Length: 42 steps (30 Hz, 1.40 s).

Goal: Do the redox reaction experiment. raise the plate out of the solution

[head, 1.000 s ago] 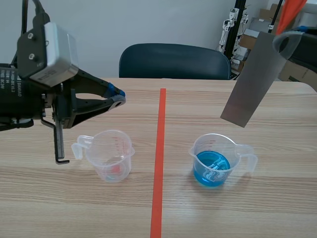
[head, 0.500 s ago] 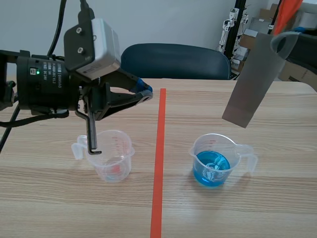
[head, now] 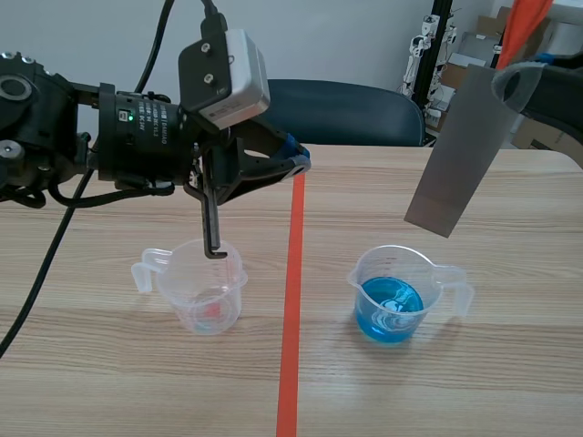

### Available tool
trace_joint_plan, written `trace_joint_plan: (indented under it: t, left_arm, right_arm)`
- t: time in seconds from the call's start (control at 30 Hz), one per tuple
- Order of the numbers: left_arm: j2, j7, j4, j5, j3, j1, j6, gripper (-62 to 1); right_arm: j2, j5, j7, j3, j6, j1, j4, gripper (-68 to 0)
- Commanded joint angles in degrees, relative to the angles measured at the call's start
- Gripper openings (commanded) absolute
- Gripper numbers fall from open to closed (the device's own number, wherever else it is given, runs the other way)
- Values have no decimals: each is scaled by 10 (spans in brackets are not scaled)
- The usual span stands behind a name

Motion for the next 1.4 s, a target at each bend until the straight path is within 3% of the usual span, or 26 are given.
trace_joint_plan:
  t: [0.0,0.3,1.37]
  left_arm:
    - [12,-3,-11,-4,3,-10,1,-582]
    - [38,-4,-32,1,15,-27,-10,-582]
    - [38,-25,-32,9,15,-30,-10,-582]
  right_arm:
    - [7,11,10,5,9,10,8,-671]
    - [7,11,6,5,9,10,8,-671]
    - [7,10,4,5,9,8,8,-671]
